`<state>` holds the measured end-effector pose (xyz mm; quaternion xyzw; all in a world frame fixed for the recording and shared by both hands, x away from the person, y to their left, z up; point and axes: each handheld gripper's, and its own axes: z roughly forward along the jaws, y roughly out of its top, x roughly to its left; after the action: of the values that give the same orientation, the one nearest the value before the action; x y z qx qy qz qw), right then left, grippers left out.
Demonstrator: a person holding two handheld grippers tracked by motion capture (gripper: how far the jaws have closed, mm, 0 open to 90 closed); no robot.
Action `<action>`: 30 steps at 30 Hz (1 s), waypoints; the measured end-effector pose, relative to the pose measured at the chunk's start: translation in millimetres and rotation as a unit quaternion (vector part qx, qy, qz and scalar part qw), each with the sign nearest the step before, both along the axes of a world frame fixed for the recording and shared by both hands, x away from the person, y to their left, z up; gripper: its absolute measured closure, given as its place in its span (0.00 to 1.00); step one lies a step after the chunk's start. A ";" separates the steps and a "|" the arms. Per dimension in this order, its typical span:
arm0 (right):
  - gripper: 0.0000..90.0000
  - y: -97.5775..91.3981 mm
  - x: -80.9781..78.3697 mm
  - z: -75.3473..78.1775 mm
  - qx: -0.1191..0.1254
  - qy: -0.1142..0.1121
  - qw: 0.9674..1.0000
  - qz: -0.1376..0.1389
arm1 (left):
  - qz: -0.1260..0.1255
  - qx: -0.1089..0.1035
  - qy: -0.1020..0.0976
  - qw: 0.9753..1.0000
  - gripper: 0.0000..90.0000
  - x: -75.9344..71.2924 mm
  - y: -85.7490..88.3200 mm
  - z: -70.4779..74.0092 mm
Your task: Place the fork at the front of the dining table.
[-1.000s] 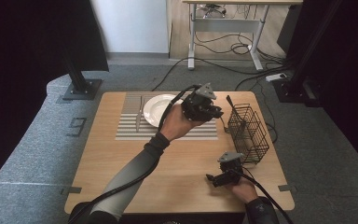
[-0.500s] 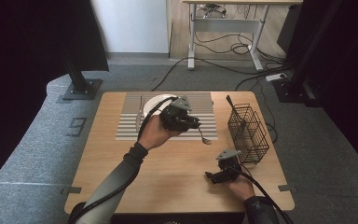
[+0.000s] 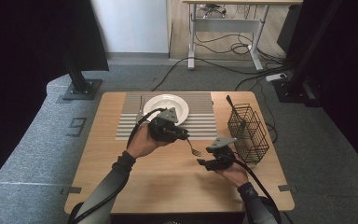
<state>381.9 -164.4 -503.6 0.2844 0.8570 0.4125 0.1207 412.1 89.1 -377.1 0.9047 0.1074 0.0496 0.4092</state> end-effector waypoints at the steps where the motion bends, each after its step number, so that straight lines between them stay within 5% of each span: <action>1: 0.42 0.0 0.0 0.0 0.000 0.000 1.000 0.000 | 0.000 0.000 0.000 1.000 0.87 0.0 0.0 0.0; 8: 0.68 24.6 8.0 15.8 0.006 -0.021 0.997 0.068 | -0.024 0.008 0.008 1.000 0.87 -2.6 4.5 -10.8; 18: 0.93 44.6 2.5 22.1 0.002 -0.054 0.991 0.126 | -0.038 0.014 0.015 0.999 0.87 -4.3 5.6 -9.9; 24: 0.93 45.8 -0.3 23.4 0.000 -0.066 0.992 0.109 | -0.021 -0.018 0.015 1.000 0.85 -1.4 8.8 -12.6; 26: 0.93 44.9 0.0 24.3 0.003 -0.063 0.993 0.104 | -0.005 -0.031 0.009 0.999 0.67 -0.9 10.1 -13.6; 30: 0.93 44.2 -0.2 24.4 0.001 -0.058 0.994 0.096 | 0.026 -0.040 -0.004 0.999 0.55 -2.5 14.1 -16.9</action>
<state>381.7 -120.1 -479.2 0.1764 0.8713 0.4392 0.1297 409.6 103.1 -394.1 0.8841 0.1308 0.0598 0.4445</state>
